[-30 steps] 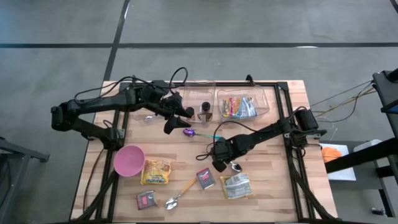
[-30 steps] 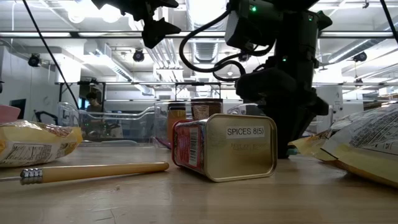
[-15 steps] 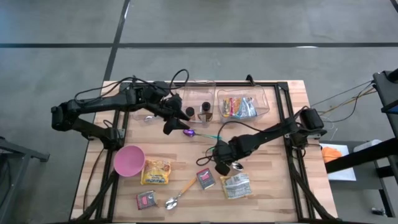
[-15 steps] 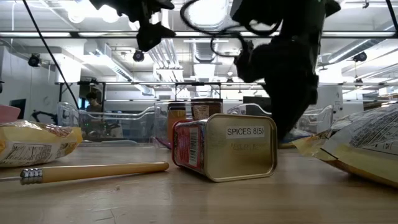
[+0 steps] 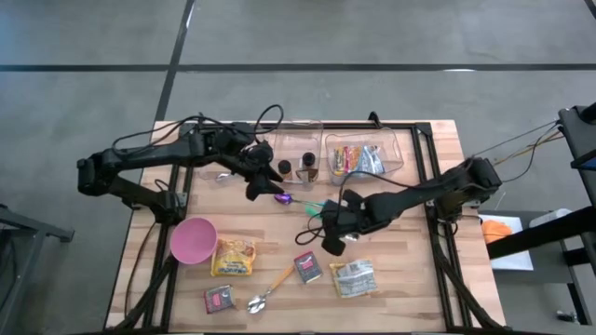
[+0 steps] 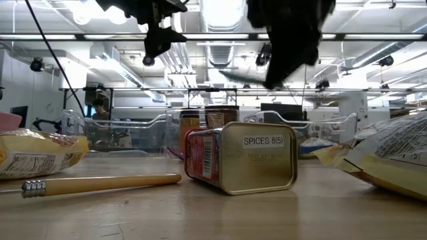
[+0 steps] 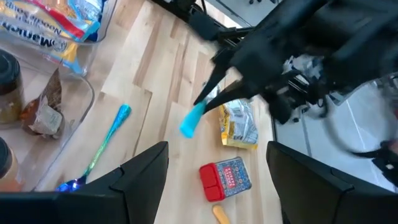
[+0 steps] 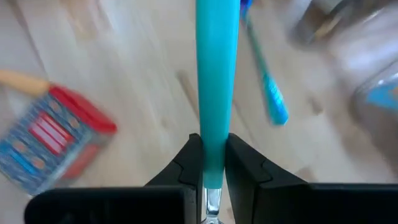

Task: Pick & Place Food Item
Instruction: Put the light blue spoon into the left transparent bin

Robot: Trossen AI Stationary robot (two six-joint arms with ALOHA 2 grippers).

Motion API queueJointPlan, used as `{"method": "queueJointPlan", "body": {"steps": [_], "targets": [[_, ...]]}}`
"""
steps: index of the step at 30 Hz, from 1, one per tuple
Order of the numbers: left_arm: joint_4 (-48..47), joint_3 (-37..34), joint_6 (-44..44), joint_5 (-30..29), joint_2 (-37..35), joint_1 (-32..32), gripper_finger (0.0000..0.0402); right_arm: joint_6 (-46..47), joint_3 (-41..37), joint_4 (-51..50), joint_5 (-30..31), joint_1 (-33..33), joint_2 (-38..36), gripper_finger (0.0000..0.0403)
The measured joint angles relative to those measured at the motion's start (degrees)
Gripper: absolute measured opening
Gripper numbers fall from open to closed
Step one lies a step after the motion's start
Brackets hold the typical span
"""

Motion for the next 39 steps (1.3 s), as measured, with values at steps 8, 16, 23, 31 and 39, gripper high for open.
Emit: {"method": "queueJointPlan", "body": {"steps": [8,16,23,31,39], "targets": [[2.35,0.00,-9.91,0.56,3.82,-0.26,0.0281,-0.98,7.76,-3.93,4.95,-1.16,-0.96,0.0034],[9.69,0.00,-20.86,1.04,7.69,-0.32,0.0281,-0.91,10.63,-7.74,7.72,-1.60,-0.94,0.0034],[17.12,0.02,-26.22,1.03,9.50,-0.43,0.0281,-0.69,11.07,-7.72,9.80,-1.79,-0.94,0.0034],[19.10,0.11,-27.14,1.03,9.90,-1.37,0.0281,-0.97,11.46,-7.30,10.70,-3.18,-0.94,0.0034],[19.69,0.11,-26.11,0.15,9.90,-1.88,0.0256,-3.82,11.48,-3.37,10.52,-4.30,-0.94,0.0034]]}}
